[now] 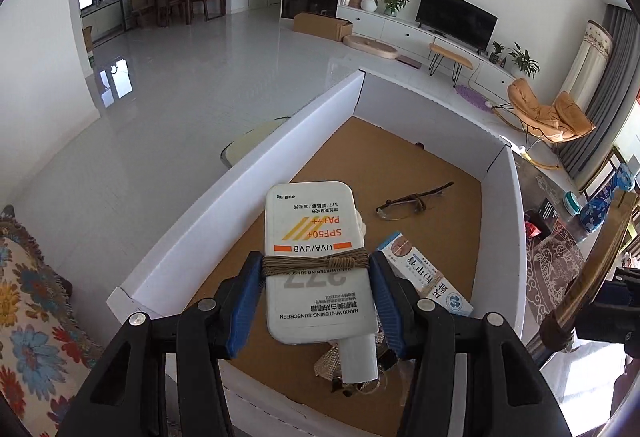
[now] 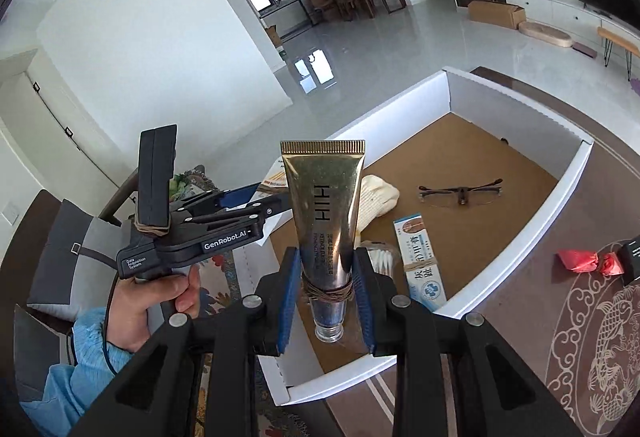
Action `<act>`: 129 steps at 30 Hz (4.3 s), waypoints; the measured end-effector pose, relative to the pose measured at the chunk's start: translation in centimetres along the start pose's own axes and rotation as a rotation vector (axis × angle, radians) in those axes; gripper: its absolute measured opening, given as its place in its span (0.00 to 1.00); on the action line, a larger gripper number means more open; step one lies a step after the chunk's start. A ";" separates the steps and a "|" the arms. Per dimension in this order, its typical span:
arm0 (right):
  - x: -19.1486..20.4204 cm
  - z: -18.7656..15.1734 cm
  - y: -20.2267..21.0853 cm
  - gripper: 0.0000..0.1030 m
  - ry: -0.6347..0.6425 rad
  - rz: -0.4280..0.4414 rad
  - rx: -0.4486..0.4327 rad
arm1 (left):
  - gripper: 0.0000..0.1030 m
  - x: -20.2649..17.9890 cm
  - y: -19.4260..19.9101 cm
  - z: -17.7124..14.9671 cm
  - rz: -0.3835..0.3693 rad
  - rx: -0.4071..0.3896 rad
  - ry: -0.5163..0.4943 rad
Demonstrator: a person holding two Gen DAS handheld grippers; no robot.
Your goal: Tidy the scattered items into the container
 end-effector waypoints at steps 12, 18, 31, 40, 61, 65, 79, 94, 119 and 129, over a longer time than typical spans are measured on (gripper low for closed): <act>-0.7 -2.8 -11.7 0.38 -0.019 -0.083 0.169 | 0.61 1.8 -4.5 -1.7 0.069 0.101 0.020; -2.1 -1.4 -7.3 0.72 -0.038 -0.105 -0.022 | 0.66 0.1 -2.0 -1.7 0.089 0.026 0.021; -20.9 -15.0 8.4 0.94 -0.132 -0.655 -0.190 | 0.89 -26.5 5.8 -9.0 -0.286 -0.100 -0.298; -31.0 -27.1 15.9 0.94 -0.423 -0.803 -0.140 | 0.91 -36.7 -3.3 -18.7 -0.319 0.116 -0.394; -29.8 -28.6 13.8 0.94 -0.417 -0.756 -0.157 | 1.00 -37.6 -7.9 -20.4 -0.155 0.092 -0.433; -29.7 -28.5 13.4 0.97 -0.409 -0.768 -0.141 | 1.00 -37.7 -8.0 -20.3 -0.154 0.088 -0.431; -30.6 -29.0 14.5 1.00 -0.479 -0.786 -0.177 | 1.00 -37.9 -8.3 -19.9 -0.134 0.082 -0.404; -30.9 -29.2 15.4 1.00 -0.518 -0.786 -0.227 | 1.00 -38.3 -10.4 -17.2 -0.075 0.080 -0.320; -34.1 -25.0 15.6 1.00 -0.509 -0.693 -0.281 | 1.00 -38.0 -12.8 -13.5 -0.063 0.074 -0.307; -49.0 -6.8 10.1 0.99 -0.789 -0.622 -0.254 | 1.00 -35.6 -9.7 -17.3 -0.087 0.064 -0.334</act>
Point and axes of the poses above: each gripper's, at about its wrist camera, not at the fingertips, and y roughly against the way its jaws point, x to its left, z to its top, the point moved 5 cm from there along -y, roughly the way its jaws point, and after that the axes turned 1 degree about x, right-handed, at the moved point
